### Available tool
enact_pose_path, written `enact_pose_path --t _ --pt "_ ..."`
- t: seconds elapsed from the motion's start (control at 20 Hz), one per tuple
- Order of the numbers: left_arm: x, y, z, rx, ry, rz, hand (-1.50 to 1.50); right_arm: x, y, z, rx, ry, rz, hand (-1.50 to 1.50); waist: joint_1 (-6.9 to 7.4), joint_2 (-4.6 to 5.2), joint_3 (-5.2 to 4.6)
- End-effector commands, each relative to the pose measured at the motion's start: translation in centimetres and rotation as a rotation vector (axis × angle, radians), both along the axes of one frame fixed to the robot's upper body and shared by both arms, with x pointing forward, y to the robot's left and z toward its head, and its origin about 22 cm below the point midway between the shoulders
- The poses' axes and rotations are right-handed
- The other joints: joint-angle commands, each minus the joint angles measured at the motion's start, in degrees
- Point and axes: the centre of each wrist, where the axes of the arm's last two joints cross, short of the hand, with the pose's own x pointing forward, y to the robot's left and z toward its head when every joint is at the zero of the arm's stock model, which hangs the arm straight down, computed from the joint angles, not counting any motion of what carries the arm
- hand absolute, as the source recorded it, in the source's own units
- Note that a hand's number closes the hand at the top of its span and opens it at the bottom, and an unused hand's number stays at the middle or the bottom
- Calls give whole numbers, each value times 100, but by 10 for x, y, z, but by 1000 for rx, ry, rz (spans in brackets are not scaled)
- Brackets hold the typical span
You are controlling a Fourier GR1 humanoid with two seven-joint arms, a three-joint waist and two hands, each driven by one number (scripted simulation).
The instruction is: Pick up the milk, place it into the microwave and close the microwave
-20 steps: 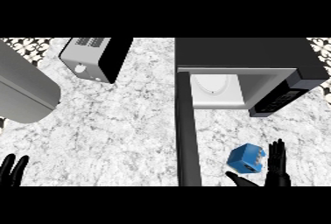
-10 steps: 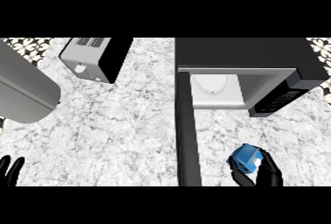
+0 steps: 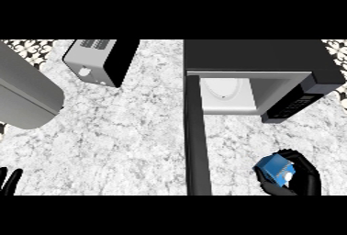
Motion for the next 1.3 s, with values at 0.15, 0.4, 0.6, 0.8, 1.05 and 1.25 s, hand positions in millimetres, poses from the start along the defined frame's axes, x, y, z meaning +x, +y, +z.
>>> enact_pose_path --t 0.15,0.4,0.6,0.8,1.05,1.25 --pt "-1 -7 2 -22 -1 -1 -150 4 -37 21 -8 -50 235 150 -27 -4 -3" --pt "-7 -5 -3 -21 6 -21 -150 14 -37 35 35 -58 319 150 -16 -5 -4" --pt "-5 11 -15 -21 -6 8 -150 18 -22 57 27 -83 355 150 -26 -6 -6" --pt "-12 -2 5 -39 8 -11 -150 43 13 89 -37 -89 304 150 -8 -7 -5" --pt "-7 12 -15 -30 21 23 -150 76 24 112 -117 -47 276 150 12 -1 -6" --pt "-10 20 -1 -16 27 9 -150 101 49 110 -157 -25 259 150 24 3 -3"
